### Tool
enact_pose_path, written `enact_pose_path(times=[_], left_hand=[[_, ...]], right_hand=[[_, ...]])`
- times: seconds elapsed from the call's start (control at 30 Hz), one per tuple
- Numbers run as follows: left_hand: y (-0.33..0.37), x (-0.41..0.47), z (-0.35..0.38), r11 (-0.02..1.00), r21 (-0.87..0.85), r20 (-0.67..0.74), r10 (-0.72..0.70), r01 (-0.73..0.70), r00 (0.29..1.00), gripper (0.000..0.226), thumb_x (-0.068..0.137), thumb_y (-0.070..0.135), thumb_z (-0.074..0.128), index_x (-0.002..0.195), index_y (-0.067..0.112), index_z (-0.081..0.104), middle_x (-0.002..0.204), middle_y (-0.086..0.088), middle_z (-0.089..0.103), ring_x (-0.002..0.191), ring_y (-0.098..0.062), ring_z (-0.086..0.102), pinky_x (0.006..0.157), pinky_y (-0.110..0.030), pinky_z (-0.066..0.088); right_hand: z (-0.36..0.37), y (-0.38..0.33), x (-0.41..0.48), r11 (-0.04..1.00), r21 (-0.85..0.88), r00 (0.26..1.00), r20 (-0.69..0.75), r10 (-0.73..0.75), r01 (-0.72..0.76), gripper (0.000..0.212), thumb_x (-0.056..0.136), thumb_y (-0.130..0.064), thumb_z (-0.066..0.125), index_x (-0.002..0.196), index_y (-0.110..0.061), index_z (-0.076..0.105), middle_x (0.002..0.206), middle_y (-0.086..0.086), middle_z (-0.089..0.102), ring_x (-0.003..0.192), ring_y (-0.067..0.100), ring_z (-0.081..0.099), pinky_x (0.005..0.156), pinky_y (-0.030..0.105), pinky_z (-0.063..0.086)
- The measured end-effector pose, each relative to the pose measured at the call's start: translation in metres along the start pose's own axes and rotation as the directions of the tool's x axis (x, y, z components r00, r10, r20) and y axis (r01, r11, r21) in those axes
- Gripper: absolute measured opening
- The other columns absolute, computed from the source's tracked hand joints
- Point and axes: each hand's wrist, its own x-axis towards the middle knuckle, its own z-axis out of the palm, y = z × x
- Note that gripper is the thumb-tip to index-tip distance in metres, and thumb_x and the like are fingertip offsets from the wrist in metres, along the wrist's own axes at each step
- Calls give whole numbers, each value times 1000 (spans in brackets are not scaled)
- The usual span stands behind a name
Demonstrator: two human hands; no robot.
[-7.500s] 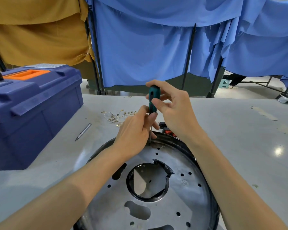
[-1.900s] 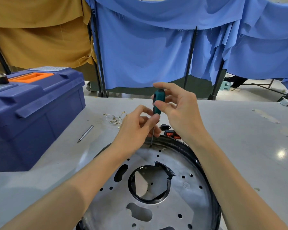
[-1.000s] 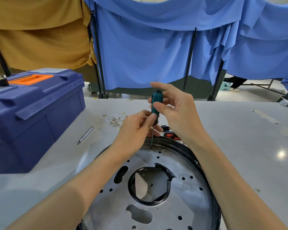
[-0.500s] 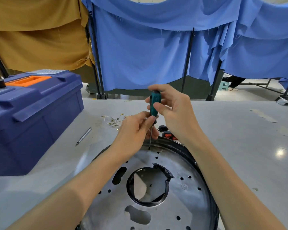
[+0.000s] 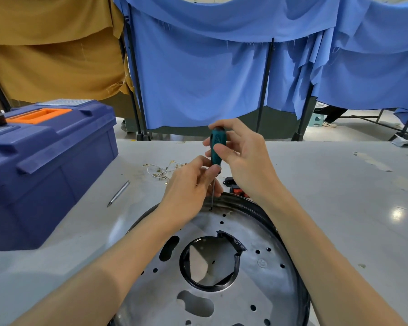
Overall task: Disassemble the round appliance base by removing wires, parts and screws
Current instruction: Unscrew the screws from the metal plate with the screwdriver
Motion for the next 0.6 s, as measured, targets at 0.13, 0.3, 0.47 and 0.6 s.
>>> enact_pose_path(times=[0.13,0.3,0.47,0.6], left_hand=[[1,-1,-3,1000,-28,-30,-13,13,999,31,87,37,66,101,12,56,71,-3,72,67,-19,71,76,-49,57],[1,0,-1,998,-64,25,14,-13,1000,14,99,30,48,100,20,58,72,0,73,73,-17,72,80,-48,58],[0,-1,0,996,-89,13,-18,19,1000,10,95,27,58,99,18,57,73,-2,74,72,-18,72,82,-48,57],[2,-2,-2,997,-74,-16,-14,13,1000,33,85,34,69,108,15,55,73,-3,72,69,-17,72,77,-45,59]], right_hand=[[3,1,-2,997,-69,1000,1,-16,16,28,84,-21,72,110,-28,64,106,-2,58,90,6,59,76,17,54],[-2,1,0,998,-64,999,-34,-8,6,46,85,-7,69,126,-25,59,96,-1,67,81,13,61,77,22,54],[1,-1,-1,1000,-2,1000,16,-10,10,30,90,-2,61,116,-18,61,102,4,67,90,16,66,80,25,56],[3,0,-2,996,-86,999,-1,-34,34,34,83,-22,74,115,-28,64,103,-1,58,86,9,57,74,17,53]])
